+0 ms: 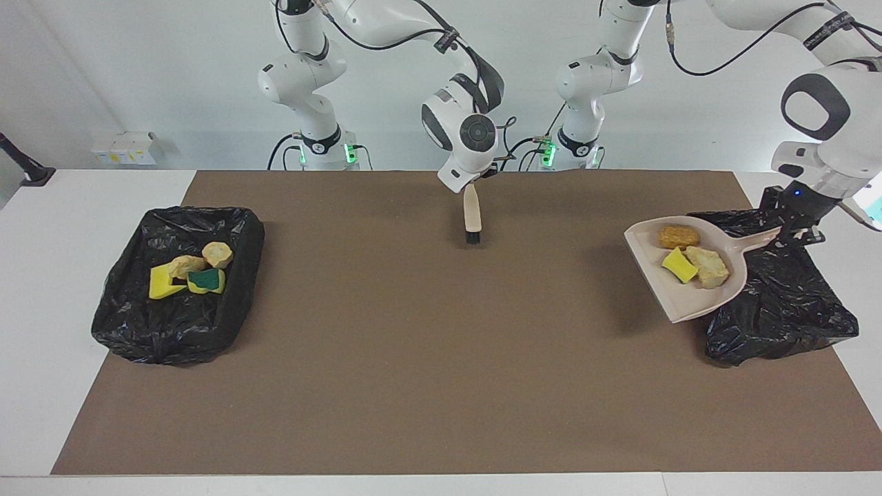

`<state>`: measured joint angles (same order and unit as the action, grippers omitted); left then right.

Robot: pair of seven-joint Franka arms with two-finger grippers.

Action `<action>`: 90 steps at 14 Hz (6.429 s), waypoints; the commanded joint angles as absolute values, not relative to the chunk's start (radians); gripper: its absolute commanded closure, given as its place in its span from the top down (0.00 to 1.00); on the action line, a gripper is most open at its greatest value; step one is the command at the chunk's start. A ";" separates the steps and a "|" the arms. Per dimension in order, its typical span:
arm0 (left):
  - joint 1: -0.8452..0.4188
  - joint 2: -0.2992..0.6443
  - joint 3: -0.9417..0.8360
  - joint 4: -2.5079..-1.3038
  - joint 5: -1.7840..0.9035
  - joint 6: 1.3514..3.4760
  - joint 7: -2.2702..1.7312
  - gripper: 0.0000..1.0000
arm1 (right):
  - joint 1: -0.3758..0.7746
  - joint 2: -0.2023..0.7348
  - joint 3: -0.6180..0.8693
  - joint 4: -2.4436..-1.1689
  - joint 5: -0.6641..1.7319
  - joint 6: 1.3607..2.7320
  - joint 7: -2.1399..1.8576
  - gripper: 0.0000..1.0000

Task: Sweep and dump trash in bin
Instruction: 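Carry the loaded dustpan to the other black bag with the left gripper, then tip the dustpan into the bag while the right gripper drops the brush, then lift the empty dustpan away from the bag with the left gripper, then set the dustpan down at the table center and release it with the left gripper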

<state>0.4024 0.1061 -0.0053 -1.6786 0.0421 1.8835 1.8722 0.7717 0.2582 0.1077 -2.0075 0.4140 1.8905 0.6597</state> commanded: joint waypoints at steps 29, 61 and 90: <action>0.351 -0.038 -0.011 -1.727 0.827 2.005 1.566 0.00 | 0.137 0.146 0.057 -1.443 -0.138 1.480 -0.161 1.00; -0.373 0.169 -0.018 -1.804 -0.006 1.910 -0.015 0.00 | -0.026 -0.029 0.049 -1.583 0.024 1.534 0.077 1.00; -0.611 0.365 -0.008 -1.709 -0.077 2.082 -0.416 0.25 | -0.040 -0.021 0.044 -1.574 0.023 1.534 0.072 1.00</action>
<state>-0.6105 0.3715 -0.0157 -1.7203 -0.0769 2.1053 -0.4071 -0.0323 -0.0016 0.0411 -1.5473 0.0068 1.5133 0.0559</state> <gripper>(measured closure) 0.687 0.000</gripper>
